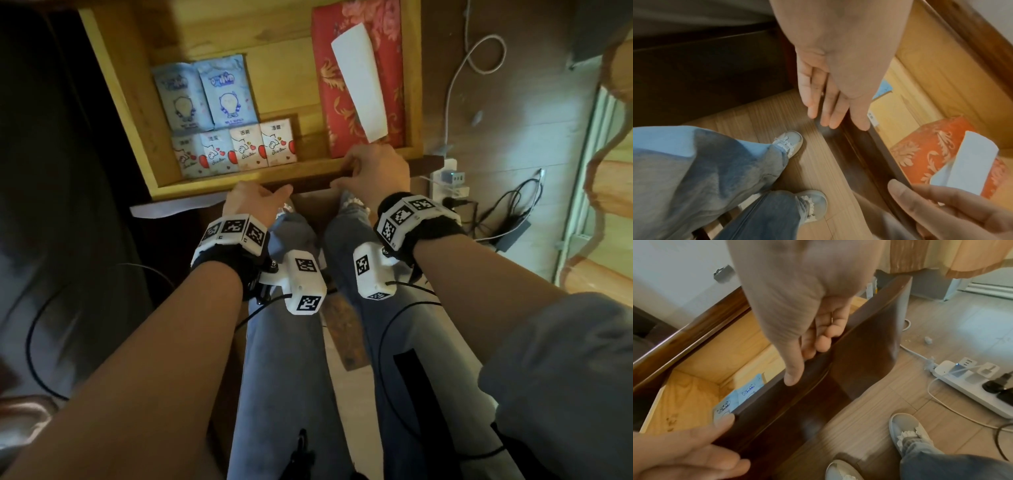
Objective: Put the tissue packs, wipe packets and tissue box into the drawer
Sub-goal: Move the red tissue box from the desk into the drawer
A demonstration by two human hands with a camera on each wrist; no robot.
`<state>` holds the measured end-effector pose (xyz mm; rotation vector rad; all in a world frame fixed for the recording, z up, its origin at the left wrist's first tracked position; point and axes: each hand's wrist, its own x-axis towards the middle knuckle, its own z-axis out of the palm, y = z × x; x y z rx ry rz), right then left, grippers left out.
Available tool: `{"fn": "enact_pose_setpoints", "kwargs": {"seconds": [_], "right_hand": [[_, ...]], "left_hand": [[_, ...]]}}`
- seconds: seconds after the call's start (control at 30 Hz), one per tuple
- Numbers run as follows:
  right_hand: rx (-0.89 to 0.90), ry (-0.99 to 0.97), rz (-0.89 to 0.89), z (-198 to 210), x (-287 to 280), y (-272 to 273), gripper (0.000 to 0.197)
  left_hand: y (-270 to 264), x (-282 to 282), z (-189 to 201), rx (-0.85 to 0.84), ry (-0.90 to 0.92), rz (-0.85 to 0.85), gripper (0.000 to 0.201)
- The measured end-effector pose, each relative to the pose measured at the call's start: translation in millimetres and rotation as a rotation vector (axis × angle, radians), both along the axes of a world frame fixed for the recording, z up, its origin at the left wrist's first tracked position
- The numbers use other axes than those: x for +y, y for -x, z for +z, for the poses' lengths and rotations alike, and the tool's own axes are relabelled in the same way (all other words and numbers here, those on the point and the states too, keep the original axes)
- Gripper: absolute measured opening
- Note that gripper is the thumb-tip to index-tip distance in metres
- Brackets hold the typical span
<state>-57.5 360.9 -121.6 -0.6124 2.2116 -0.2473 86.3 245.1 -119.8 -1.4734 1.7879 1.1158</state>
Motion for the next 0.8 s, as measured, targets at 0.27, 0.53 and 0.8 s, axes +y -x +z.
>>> {"fn": "enact_pose_setpoints", "kwargs": {"seconds": [0.27,0.53,0.8], "right_hand": [[0.093,0.034,-0.143,4.3,-12.5,-8.4,0.028],[0.220,0.213,-0.369,-1.5,-55.2,-7.2,0.025],[0.145,0.245,-0.312,-24.3,-78.3,-2.5,0.027]], "left_hand": [[-4.9,-7.8,-6.4,0.134,0.098,0.014,0.040],[5.5,-43.4,-3.7,0.265,0.138,0.236,0.020],[10.7,-74.2,-15.6,0.286,0.177,0.264,0.023]]}}
